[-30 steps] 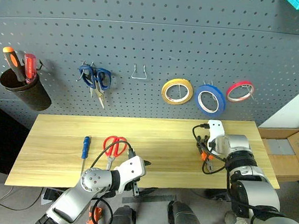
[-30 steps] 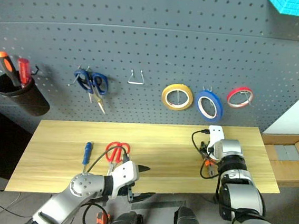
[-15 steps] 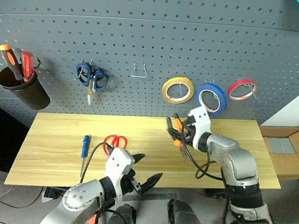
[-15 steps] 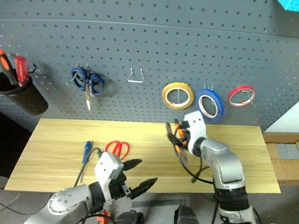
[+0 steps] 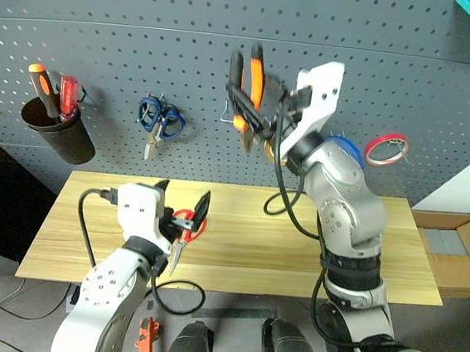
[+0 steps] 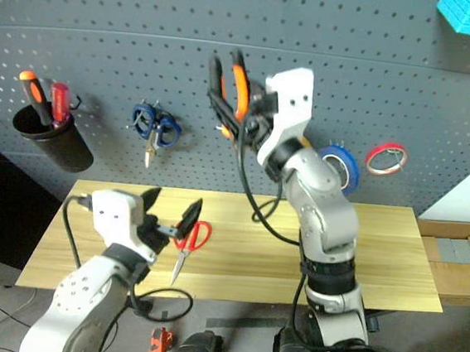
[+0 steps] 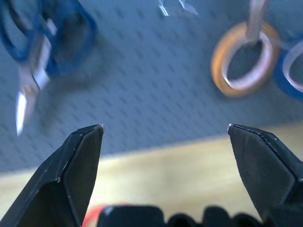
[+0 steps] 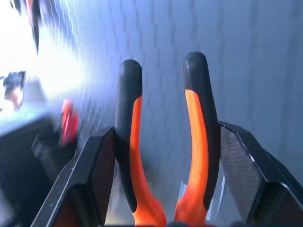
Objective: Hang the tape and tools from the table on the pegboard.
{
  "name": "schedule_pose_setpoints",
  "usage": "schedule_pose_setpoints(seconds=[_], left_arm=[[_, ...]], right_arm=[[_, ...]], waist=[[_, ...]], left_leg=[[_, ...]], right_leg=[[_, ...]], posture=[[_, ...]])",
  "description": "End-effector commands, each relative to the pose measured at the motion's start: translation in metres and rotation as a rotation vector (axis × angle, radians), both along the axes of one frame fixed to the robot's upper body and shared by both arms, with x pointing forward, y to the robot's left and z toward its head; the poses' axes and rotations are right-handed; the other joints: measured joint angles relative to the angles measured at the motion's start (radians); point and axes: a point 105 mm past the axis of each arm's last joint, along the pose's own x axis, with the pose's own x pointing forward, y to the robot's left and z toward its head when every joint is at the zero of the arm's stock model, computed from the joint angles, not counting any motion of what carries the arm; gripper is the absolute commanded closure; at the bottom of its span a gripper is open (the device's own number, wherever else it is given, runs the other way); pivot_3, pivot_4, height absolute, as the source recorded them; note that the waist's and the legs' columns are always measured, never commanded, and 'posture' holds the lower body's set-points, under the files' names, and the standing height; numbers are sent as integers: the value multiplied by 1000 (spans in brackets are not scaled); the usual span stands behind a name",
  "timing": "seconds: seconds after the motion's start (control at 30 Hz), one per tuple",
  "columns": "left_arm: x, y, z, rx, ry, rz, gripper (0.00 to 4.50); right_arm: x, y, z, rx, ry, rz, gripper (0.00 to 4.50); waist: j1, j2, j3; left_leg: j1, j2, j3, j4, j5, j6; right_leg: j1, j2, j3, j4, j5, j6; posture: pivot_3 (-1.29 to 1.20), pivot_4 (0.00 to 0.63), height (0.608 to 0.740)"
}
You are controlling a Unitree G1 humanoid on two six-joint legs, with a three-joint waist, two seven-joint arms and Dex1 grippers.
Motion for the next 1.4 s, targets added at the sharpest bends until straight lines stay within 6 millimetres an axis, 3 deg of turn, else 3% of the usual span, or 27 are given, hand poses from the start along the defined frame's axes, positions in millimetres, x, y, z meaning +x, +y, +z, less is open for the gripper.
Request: schedule_pose_setpoints(seconds=[0.03,0.17,0.4,0.63,0.77,1.03,1.23,1.4], left_arm=[[7,-7,15,4,-59,-30,0],[26,-10,21,-1,-55,-71,0],[50,-8,36,31,-82,-99,0],[51,-4,37,49,-67,-121,0],[51,-2,35,53,-57,-125,0],[53,0,35,61,-48,-121,0],[50,3,32,66,-35,-120,0],[52,4,31,67,-32,-120,0]], right_arm=[[-9,4,28,72,-167,-10,1788],[8,26,16,90,-108,6,1788],[22,46,15,137,-93,3,1788],[29,43,36,180,-165,-51,1788],[35,44,33,185,-159,-69,1788],[41,60,-14,140,-83,-90,1788],[45,71,-80,-7,28,-84,1788],[48,66,-91,-45,61,-89,1788]], waist=[[-1,-1,-6],[-3,-2,-9],[-3,-1,-7],[-5,0,-3],[-5,1,-2],[-5,1,4],[-5,1,5],[-4,4,8]], left_leg=[[0,0,1,0,0,0],[1,1,4,0,1,-2],[1,2,4,0,1,-2],[-1,3,3,-1,1,-1],[-1,4,1,-2,1,-1],[0,3,0,-2,1,-1],[1,4,0,-2,1,-1],[4,4,-2,-2,1,-1]], right_leg=[[0,0,0,0,0,0],[0,0,1,1,1,-2],[-2,1,1,2,2,-3],[-4,0,3,0,2,-3],[-4,-1,3,0,2,-3],[-4,-1,2,2,2,-3],[-3,-1,3,2,2,-3],[0,-1,2,2,2,-3]], posture=[[54,128,740],[54,141,740],[72,188,740],[61,224,740],[62,233,740],[83,245,740],[86,247,740],[66,246,740]])
